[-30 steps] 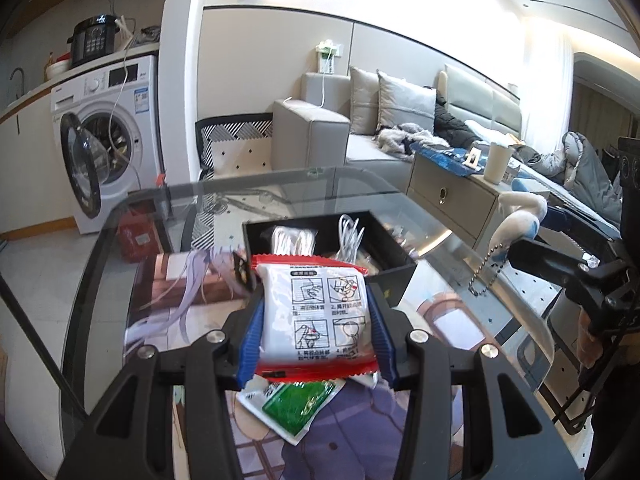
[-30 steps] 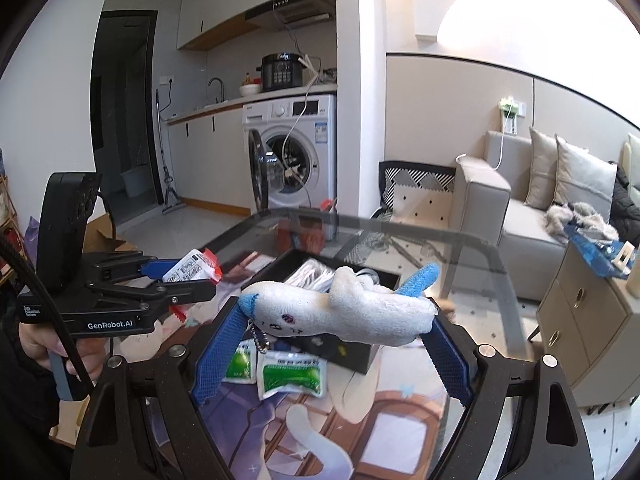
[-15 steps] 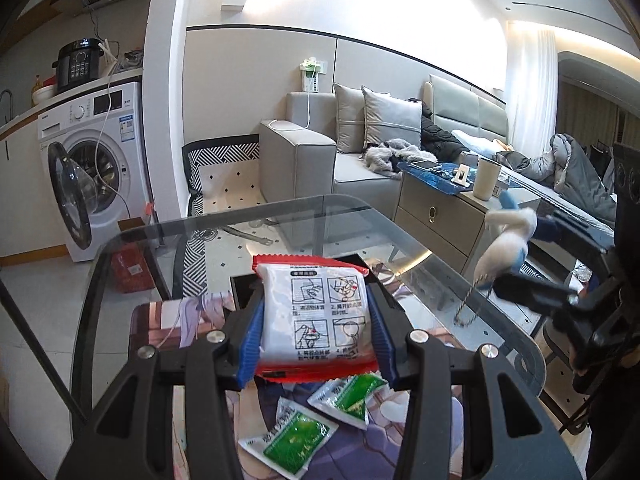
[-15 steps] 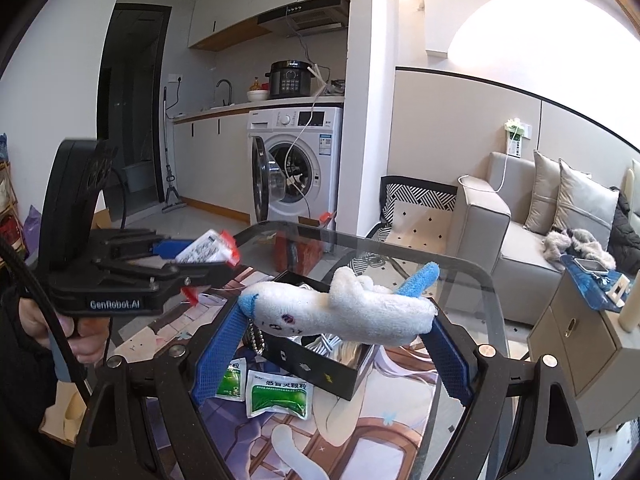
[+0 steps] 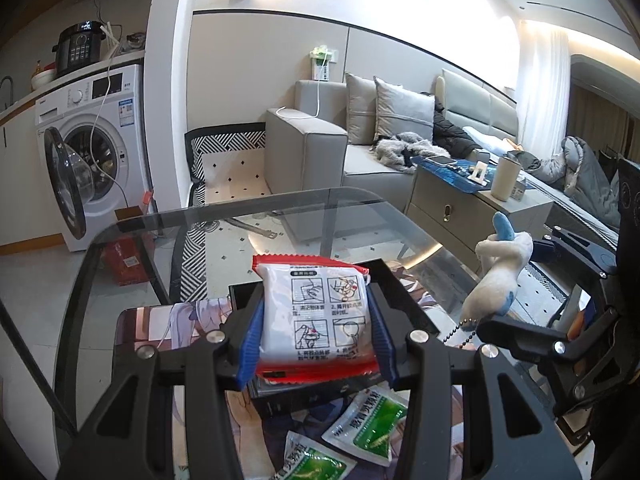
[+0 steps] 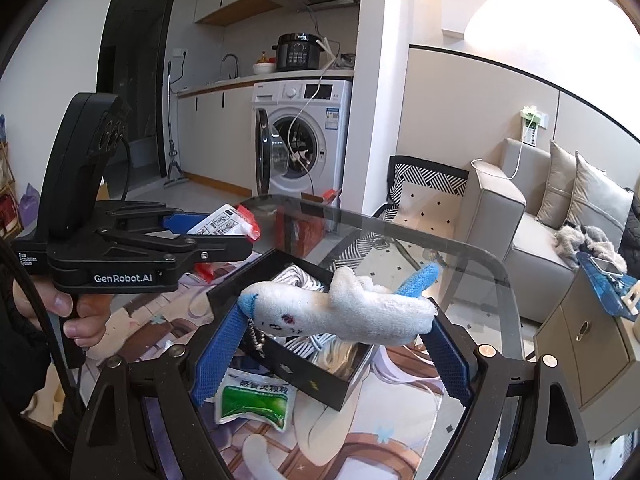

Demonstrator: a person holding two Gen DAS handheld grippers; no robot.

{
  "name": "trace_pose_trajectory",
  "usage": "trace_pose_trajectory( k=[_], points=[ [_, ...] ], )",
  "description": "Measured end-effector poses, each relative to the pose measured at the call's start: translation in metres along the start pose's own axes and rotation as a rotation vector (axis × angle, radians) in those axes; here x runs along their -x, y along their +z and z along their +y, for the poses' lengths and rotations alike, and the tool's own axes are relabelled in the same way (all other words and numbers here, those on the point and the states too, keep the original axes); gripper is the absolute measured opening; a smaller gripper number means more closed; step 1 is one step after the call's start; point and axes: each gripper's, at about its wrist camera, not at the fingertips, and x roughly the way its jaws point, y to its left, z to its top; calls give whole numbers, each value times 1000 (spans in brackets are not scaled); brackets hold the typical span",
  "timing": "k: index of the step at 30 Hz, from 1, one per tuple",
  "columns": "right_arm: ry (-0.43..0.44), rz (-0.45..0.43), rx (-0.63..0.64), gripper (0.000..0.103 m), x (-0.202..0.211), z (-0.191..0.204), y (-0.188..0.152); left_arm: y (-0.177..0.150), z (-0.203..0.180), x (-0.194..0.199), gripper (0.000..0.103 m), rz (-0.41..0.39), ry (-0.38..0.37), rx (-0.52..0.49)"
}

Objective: Organize soft objects
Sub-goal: 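Lift and carry the plush toy over the box with the right tool while the left tool carries the packet, then release the plush toy into the box with the right tool while the left tool drops the packet in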

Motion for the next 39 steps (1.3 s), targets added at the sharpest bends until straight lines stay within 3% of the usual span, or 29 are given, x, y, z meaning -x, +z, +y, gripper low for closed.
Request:
trace_pose_trajectory(
  k=[19,39],
  points=[
    [-1,118,111,87,-86,-8,-12,-14,18,-55,46,59,29,36],
    [-20,209,306,87,-114,-8,-15,-22,24,-75,47,108,38,39]
  ],
)
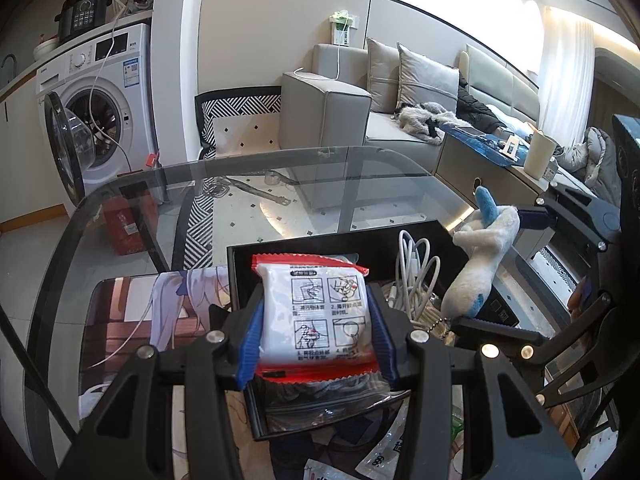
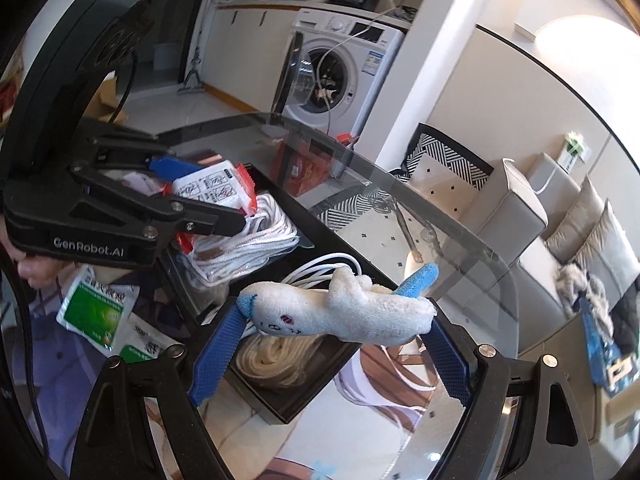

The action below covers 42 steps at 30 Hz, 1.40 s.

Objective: Organize soft objects
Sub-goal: 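Release the plush toy into the box with the right tool while the left tool drops the packet in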

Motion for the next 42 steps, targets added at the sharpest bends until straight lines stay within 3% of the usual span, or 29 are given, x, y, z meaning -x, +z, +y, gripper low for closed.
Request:
trace_pose_trajectory(
  k=[9,23,32,37,42],
  points=[
    [27,48,81,87,-6,-3,3,-2,1,-3,47,10,2,-8],
    [140,33,29,88,-22,-5,15,-3,1,-2,48,10,9,-12],
    [130,3,4,101,-14,-1,13,-2,3,2,48,10,5,-9],
    [110,-10,-23,102,-3,-6,5,-2,3,5,54,10,2,-8],
    [78,-49,-95,102,13,-10,-3,-3,3,16,75,-7,-12,0]
  ],
)
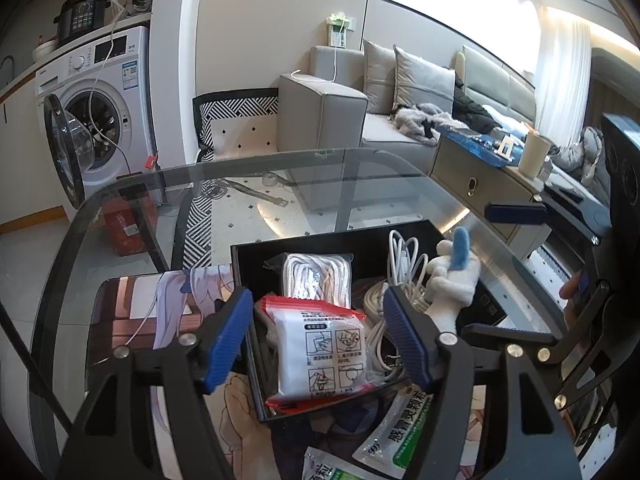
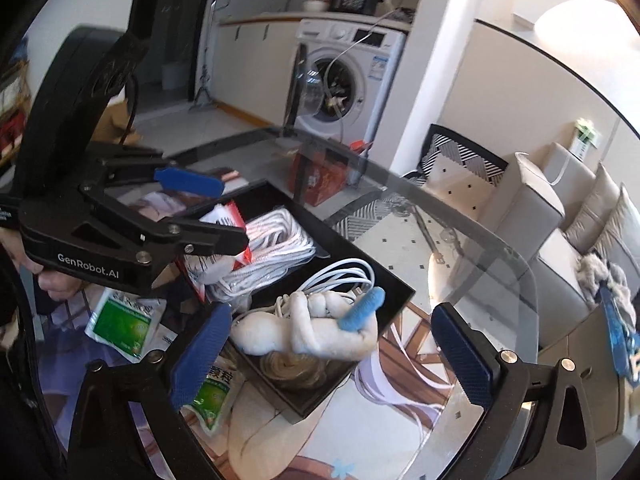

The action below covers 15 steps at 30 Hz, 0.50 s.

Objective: Organize soft objects
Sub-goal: 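Release the plush toy into the box with the right tool while the left tool drops the packet in, then withdraw both tools from the box and move them toward the green medicine packets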

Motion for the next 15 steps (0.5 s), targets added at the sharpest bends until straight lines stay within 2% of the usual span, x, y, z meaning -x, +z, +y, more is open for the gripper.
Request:
trace_pose_trajectory(
  k=[3,5,7,12,15],
  points=[
    [-21,-23,-63,102,11,2,-4,-1,3,8,93,-7,8,18],
    [-20,-36,-116,102,18,3,-8,-3,4,17,96,-20,-2,23],
    [-12,-50,-181,102,26,5,-13,-6,5,26,103,-36,-4,18],
    [6,-56,-299,102,41,12,-23,-15,5,50,103,-67,52,-10],
    [2,-51,-322,102,48,19,-30,-21,8,61,103,-73,60,-6]
  ],
)
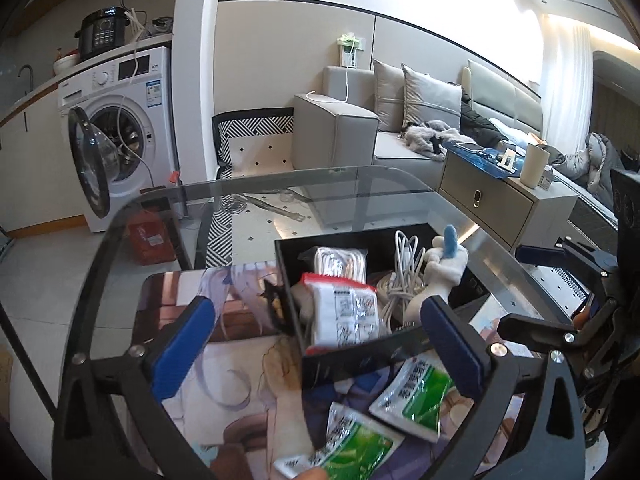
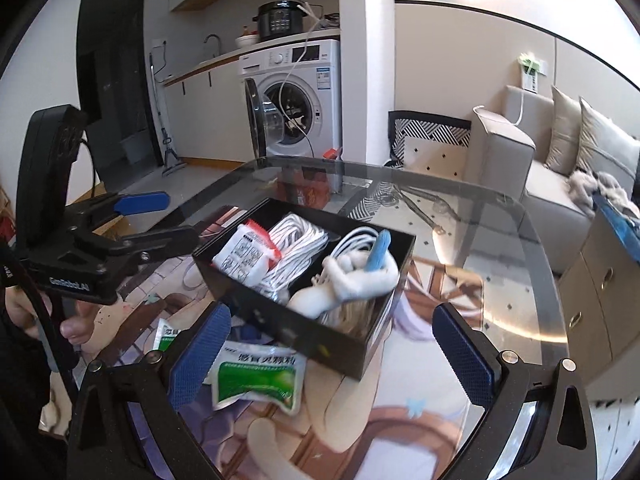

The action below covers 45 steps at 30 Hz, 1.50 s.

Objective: Organize soft objects
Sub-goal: 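Withdraw both tools from the box and move them toward the green medicine packets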

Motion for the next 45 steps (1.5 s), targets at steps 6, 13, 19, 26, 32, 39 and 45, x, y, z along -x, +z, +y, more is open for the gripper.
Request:
trace_pose_trajectory(
  k=[6,13,19,26,32,39,45],
  points=[
    [13,3,-37,102,11,9,-11,-11,4,15,103,1,27,-5],
    [11,15,-56,102,14,17,-19,-27,3,23,103,18,46,-26],
    [-2,22,-66,102,12,19,-22,-37,3,24,103,32,46,-37],
    [13,67,-68,102,-1,24,-36,-48,6,20,103,61,33,-9],
    [20,89,-71,102,-10,27,-43,-57,4,14,103,90,28,-15],
    [28,114,-69,102,-19,30,-49,-65,4,7,103,122,19,-23],
    [36,138,-78,102,-28,30,-52,-69,5,-1,103,153,17,-25]
  ],
)
